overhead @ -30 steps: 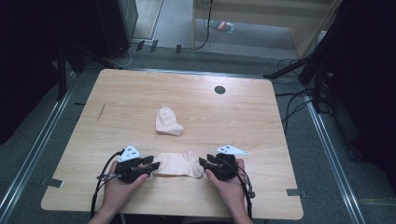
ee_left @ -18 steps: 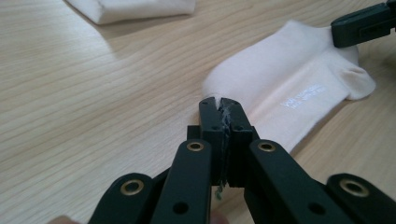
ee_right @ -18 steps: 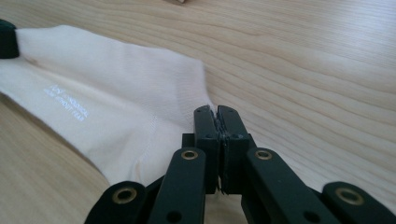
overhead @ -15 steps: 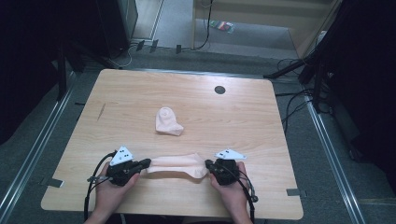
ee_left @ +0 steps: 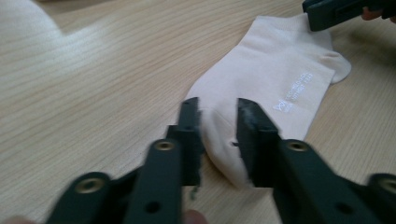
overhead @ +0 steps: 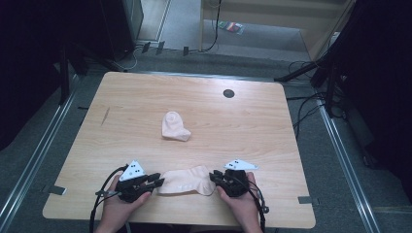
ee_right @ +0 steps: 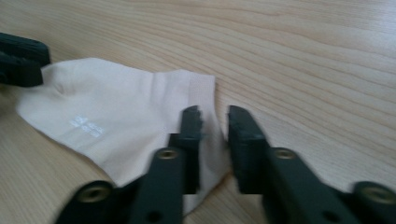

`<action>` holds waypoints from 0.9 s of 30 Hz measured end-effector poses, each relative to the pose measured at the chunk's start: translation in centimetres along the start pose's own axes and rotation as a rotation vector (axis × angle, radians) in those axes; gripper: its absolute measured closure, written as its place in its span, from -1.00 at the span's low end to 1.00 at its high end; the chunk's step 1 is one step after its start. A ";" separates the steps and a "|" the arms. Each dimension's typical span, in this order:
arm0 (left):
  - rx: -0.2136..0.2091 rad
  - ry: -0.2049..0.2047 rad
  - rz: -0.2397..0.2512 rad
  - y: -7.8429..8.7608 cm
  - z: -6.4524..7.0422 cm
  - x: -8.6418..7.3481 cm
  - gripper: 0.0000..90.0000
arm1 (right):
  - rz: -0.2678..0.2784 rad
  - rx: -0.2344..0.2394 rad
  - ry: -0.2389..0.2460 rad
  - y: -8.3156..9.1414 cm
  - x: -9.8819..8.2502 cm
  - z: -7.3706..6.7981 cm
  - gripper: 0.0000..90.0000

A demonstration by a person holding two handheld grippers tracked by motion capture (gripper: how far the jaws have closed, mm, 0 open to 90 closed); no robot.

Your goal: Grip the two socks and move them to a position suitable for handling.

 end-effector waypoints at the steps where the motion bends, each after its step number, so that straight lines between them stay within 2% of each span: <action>1: 0.001 0.004 0.017 0.1 0.0 0.1 0.30 | 0.007 -0.012 0.005 0.1 0.1 0.0 0.39; 3: -0.014 0.021 0.052 0.4 -0.3 0.4 0.13 | 0.037 -0.027 0.004 0.3 0.6 0.1 0.30; 5: -0.025 0.052 0.083 0.6 -0.8 0.8 -0.02 | 0.064 -0.032 0.000 0.4 1.5 0.2 0.29; 8: 0.005 0.079 0.110 0.5 -2.3 1.4 -0.15 | 0.085 -0.033 0.002 0.1 3.2 0.1 0.29; 11: 0.041 0.101 0.137 0.7 -3.7 1.9 -0.16 | 0.094 -0.040 0.028 -1.0 5.5 -0.3 0.29; 15: 0.100 0.117 0.157 1.2 -5.5 2.1 -0.14 | 0.074 -0.039 0.047 -3.5 8.7 -0.7 0.28; 18: 0.126 0.121 0.163 1.5 -6.2 2.0 -0.13 | 0.050 -0.033 0.071 -5.9 10.6 -1.2 0.24; 23: 0.134 0.133 0.173 1.8 -6.8 2.0 -0.10 | 0.008 -0.044 0.155 -10.1 12.5 -1.7 0.15; 27: 0.132 0.132 0.168 1.7 -6.8 1.9 -0.09 | -0.035 -0.065 0.155 -13.1 13.2 -1.2 0.01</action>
Point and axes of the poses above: each handheld gripper's, and its own axes: y roughly backward along the jaws, x roughly out of its top, z roughly to its right, the point moved 4 cm from there along -y, roughly forward along the jaws, and after that the axes turned 9 degrees about y, right-handed, at the moved point
